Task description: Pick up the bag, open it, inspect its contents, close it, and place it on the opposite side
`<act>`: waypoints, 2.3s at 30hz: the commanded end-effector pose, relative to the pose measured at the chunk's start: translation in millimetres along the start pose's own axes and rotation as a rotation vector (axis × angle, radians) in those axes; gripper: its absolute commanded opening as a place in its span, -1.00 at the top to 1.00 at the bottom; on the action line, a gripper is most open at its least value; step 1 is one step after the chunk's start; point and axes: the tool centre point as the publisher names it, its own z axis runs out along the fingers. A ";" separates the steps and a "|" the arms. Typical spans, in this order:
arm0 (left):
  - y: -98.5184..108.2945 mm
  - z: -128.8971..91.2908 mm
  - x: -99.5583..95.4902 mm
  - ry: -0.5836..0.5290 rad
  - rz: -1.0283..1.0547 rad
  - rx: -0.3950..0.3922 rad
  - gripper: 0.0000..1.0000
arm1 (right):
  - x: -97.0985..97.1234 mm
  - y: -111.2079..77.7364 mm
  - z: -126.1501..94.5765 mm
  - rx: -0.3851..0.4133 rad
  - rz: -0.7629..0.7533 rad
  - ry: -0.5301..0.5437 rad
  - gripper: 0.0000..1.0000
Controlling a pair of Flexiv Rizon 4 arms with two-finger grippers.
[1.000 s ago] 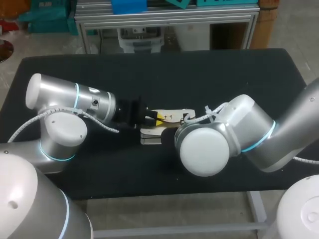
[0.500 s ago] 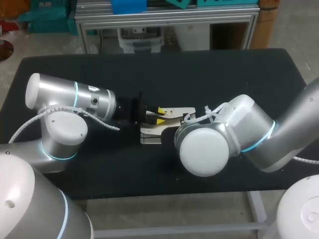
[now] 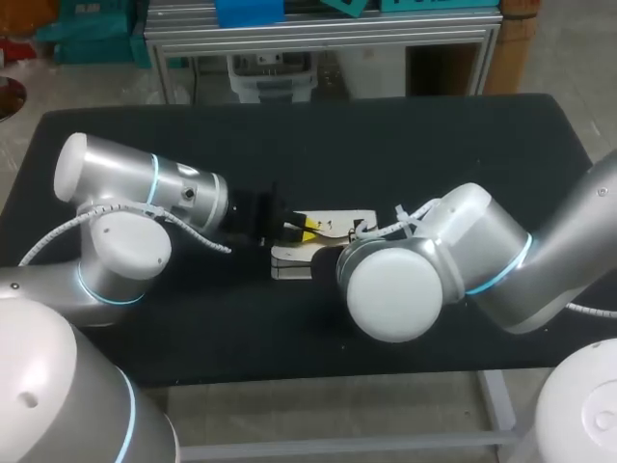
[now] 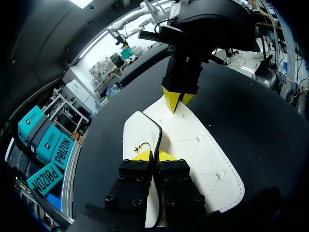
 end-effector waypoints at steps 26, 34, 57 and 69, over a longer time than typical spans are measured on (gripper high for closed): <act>7.6 -4.1 8.6 0.034 -0.008 -0.017 1.00 | 5.6 -2.1 3.7 -0.011 0.000 -0.821 1.00; 8.5 -7.1 19.1 0.060 0.008 -0.031 1.00 | 5.6 -2.1 3.7 -0.011 0.000 -0.821 1.00; -17.0 -18.3 2.6 0.001 0.021 0.052 -0.56 | 5.6 -2.1 3.7 -0.011 0.000 -0.821 1.00; -29.9 -59.7 -14.7 -0.036 -0.118 0.093 -1.00 | 5.0 -2.1 2.5 -0.010 0.000 -0.821 1.00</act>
